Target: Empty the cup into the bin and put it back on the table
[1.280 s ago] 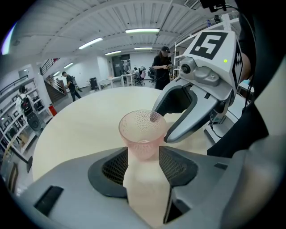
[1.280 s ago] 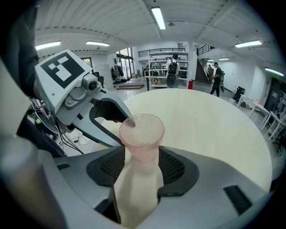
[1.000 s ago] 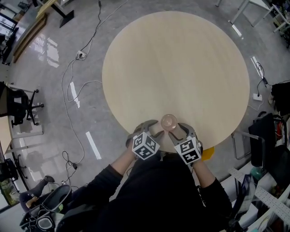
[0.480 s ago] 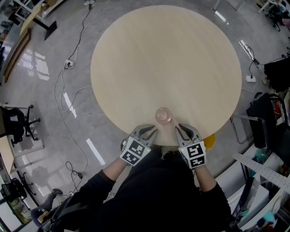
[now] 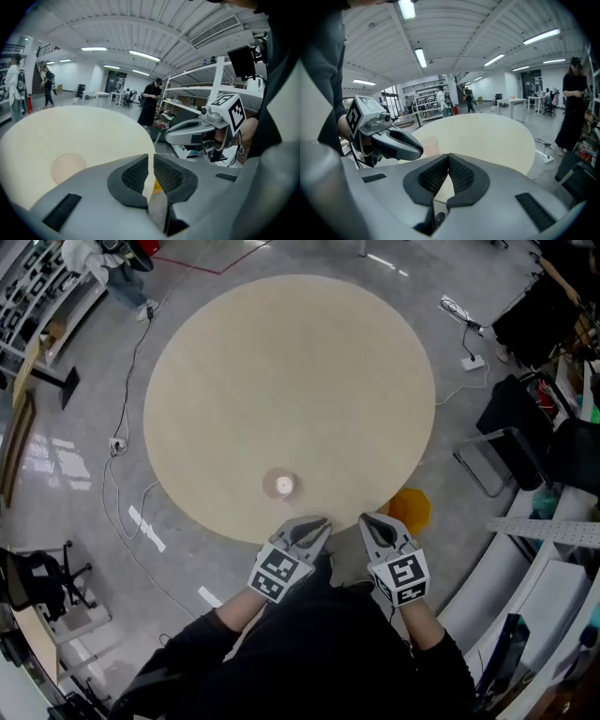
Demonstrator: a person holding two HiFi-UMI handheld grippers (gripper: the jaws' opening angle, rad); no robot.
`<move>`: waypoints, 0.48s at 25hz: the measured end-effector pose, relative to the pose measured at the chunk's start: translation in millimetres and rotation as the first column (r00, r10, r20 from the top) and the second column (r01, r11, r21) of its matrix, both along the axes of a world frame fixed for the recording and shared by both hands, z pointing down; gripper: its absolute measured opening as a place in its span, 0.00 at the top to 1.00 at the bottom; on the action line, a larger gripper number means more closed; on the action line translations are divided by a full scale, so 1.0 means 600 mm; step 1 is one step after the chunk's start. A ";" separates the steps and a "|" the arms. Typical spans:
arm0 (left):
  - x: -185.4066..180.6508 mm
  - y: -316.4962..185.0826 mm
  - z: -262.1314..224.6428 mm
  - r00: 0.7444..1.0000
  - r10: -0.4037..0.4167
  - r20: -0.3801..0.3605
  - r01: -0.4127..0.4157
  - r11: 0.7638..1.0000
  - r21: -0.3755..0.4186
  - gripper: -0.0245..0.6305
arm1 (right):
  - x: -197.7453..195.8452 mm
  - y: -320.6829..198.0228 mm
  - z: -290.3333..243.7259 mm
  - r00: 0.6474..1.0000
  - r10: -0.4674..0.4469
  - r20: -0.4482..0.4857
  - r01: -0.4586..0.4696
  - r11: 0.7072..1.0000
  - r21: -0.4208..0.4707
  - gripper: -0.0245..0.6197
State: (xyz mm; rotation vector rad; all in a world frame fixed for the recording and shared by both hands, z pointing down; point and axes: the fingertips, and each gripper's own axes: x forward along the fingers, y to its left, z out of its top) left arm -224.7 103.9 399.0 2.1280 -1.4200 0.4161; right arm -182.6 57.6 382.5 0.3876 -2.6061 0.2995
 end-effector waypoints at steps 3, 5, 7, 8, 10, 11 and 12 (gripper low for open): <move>0.095 -0.021 -0.020 0.996 0.086 -0.003 -0.085 0.996 0.033 0.88 | 0.101 -0.001 -0.010 0.995 0.098 0.012 -0.098 0.995 0.001 0.94; 0.169 -0.026 -0.033 0.988 0.153 -0.010 -0.152 0.987 0.052 0.88 | 0.178 0.003 -0.014 0.984 0.176 0.017 -0.176 0.984 0.001 0.94; 0.242 -0.025 -0.044 0.975 0.222 -0.012 -0.221 0.973 0.070 0.88 | 0.252 0.006 -0.018 0.967 0.253 0.028 -0.254 0.967 0.004 0.94; 0.277 -0.023 -0.047 0.967 0.255 -0.012 -0.253 0.964 0.076 0.88 | 0.288 0.008 -0.020 0.957 0.289 0.034 -0.290 0.957 0.007 0.94; 0.342 -0.015 -0.051 0.949 0.314 -0.009 -0.312 0.946 0.087 0.88 | 0.354 0.015 -0.023 0.934 0.355 0.050 -0.356 0.935 0.007 0.94; 0.371 -0.010 -0.053 0.941 0.339 -0.006 -0.337 0.937 0.091 0.88 | 0.385 0.020 -0.024 0.921 0.385 0.058 -0.386 0.922 0.005 0.94; 0.400 -0.005 -0.053 0.933 0.361 -0.004 -0.359 0.929 0.094 0.88 | 0.415 0.026 -0.024 0.908 0.413 0.066 -0.414 0.910 0.001 0.94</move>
